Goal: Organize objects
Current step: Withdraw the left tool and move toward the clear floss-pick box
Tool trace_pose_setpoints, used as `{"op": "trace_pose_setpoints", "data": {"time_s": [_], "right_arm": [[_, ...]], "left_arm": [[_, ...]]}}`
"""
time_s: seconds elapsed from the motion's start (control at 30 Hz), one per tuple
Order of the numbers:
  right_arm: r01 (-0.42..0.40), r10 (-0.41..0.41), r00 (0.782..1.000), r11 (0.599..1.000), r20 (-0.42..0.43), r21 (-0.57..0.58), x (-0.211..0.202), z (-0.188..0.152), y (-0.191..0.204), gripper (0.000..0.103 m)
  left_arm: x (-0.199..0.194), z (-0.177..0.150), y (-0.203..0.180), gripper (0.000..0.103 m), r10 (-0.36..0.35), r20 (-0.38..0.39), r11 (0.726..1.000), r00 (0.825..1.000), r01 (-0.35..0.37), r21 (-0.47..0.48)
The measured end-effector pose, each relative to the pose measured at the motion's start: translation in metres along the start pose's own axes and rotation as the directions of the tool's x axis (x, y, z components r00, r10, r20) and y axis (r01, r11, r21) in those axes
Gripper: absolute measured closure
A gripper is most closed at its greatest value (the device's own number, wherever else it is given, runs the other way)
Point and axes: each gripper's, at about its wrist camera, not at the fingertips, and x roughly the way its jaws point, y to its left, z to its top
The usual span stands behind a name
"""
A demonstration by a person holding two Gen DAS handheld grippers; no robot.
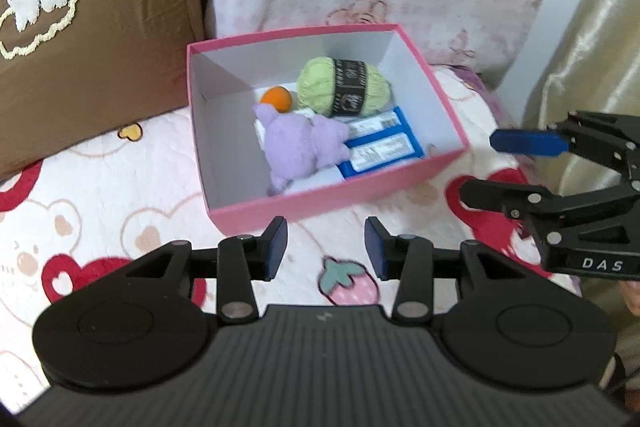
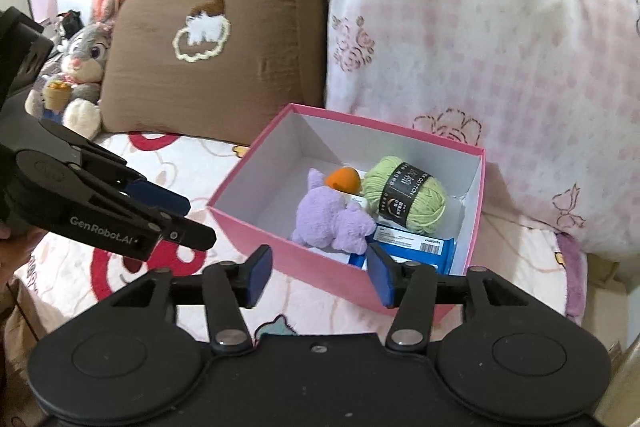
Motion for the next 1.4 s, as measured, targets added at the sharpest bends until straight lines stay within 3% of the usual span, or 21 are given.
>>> {"op": "trace_pose_setpoints", "data": {"time_s": [0.13,0.5,0.63,0.77,1.03,1.4], "right_arm": [[0.009,-0.008,1.0,0.999,0.022,-0.042,-0.024,-0.013,0.01,0.027],[-0.005,0.005,1.0,0.996,0.01,-0.091,-0.06,-0.053,0.022,0.016],[-0.017,0.017,1.0,0.993,0.0,-0.118,-0.07,-0.064,0.026,0.01],[-0.036,0.036,0.999,0.99,-0.003,-0.133,-0.075,-0.078,0.029,0.01],[-0.073,0.075,0.997,0.993,0.01,-0.093,-0.071,-0.099,0.022,0.01],[-0.061,0.061,0.998,0.994,0.0,-0.093,-0.052,-0.126,0.018,0.01]], "left_arm": [[-0.016,-0.017,-0.007,0.057,-0.002,-0.021,1.0,1.0,0.003,0.021],[-0.027,-0.06,-0.025,0.053,-0.055,-0.11,0.998,0.992,0.058,0.028],[-0.03,-0.066,-0.032,0.049,-0.063,-0.107,0.997,0.992,0.067,0.039],[-0.034,-0.072,-0.034,0.038,-0.071,-0.094,0.997,0.993,0.075,0.029],[-0.03,-0.08,-0.045,0.027,-0.073,-0.083,0.996,0.994,0.077,0.052],[0.008,-0.098,-0.04,0.024,-0.101,-0.131,0.995,0.986,0.099,-0.022]]}}
